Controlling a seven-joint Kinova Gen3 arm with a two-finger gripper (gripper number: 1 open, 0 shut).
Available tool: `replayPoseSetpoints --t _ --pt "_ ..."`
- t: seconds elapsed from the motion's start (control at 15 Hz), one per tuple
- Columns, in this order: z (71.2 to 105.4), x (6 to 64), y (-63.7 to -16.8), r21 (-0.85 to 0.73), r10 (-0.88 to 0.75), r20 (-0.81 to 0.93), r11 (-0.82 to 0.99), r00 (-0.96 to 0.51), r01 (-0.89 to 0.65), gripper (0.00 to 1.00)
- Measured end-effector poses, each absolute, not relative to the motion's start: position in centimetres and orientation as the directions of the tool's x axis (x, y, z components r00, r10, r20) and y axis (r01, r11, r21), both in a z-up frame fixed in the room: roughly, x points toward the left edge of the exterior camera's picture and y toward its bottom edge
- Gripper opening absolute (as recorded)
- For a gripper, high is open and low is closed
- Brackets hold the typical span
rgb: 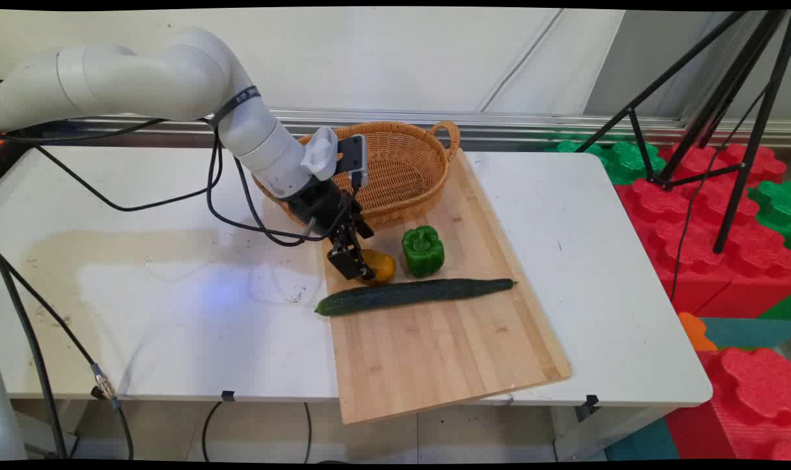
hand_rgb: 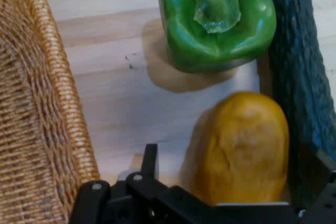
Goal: Pick up the cucumber from the cutting board
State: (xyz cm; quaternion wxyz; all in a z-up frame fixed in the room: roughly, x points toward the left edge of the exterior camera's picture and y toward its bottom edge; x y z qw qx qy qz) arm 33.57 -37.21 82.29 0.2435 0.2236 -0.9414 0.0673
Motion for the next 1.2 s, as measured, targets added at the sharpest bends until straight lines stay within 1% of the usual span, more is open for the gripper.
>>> replayPoseSetpoints --t 0.27,0.67,0.93,1.2 --pt "83.4 33.7 -36.7 -0.033 -0.379 0.514 0.887 -0.769 -0.46 1.0" --pt "86.5 33.3 -35.5 -0.046 -0.348 0.567 0.892 -0.747 -0.45 1.0" --pt "86.9 32.4 -34.8 -0.045 -0.33 0.574 0.901 -0.75 -0.431 1.0" --pt "86.6 30.9 -34.3 -0.036 -0.32 0.573 0.91 -0.754 -0.414 1.0"
